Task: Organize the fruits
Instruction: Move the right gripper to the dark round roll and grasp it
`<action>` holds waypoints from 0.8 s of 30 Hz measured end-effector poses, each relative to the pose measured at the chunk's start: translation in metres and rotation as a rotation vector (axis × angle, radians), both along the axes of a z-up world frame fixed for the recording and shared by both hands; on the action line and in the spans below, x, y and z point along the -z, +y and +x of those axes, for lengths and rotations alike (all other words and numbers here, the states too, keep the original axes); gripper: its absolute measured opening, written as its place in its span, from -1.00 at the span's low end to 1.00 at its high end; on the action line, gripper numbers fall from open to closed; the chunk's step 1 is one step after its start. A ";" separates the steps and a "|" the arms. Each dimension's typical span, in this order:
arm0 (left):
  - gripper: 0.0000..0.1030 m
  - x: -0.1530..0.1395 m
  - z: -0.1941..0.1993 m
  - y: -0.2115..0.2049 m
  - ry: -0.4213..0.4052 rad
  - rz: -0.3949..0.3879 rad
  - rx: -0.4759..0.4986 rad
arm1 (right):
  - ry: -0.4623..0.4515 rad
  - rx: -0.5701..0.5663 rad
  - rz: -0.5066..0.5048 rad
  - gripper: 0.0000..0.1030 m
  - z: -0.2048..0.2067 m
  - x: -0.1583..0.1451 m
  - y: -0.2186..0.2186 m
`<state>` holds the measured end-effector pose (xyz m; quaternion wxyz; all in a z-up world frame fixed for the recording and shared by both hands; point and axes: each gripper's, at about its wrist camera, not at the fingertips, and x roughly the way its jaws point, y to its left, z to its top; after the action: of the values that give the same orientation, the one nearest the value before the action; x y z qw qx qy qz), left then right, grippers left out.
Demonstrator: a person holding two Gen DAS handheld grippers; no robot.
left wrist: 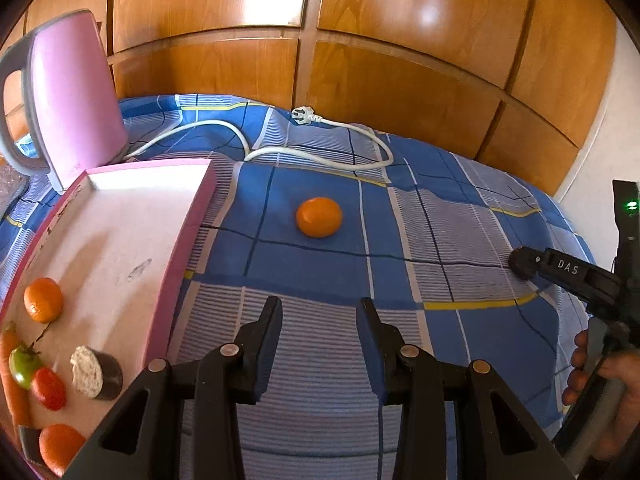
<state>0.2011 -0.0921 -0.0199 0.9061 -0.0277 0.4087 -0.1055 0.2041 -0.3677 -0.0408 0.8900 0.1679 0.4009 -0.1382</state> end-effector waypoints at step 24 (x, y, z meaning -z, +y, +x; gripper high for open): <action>-0.17 0.008 0.044 0.003 -0.004 -0.008 -0.027 | 0.001 -0.088 -0.029 -0.21 0.006 0.022 0.026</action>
<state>0.2448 -0.0894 -0.0281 0.9081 -0.0368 0.4061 -0.0951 0.2105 -0.3417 -0.0625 0.8974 0.1373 0.4061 -0.1048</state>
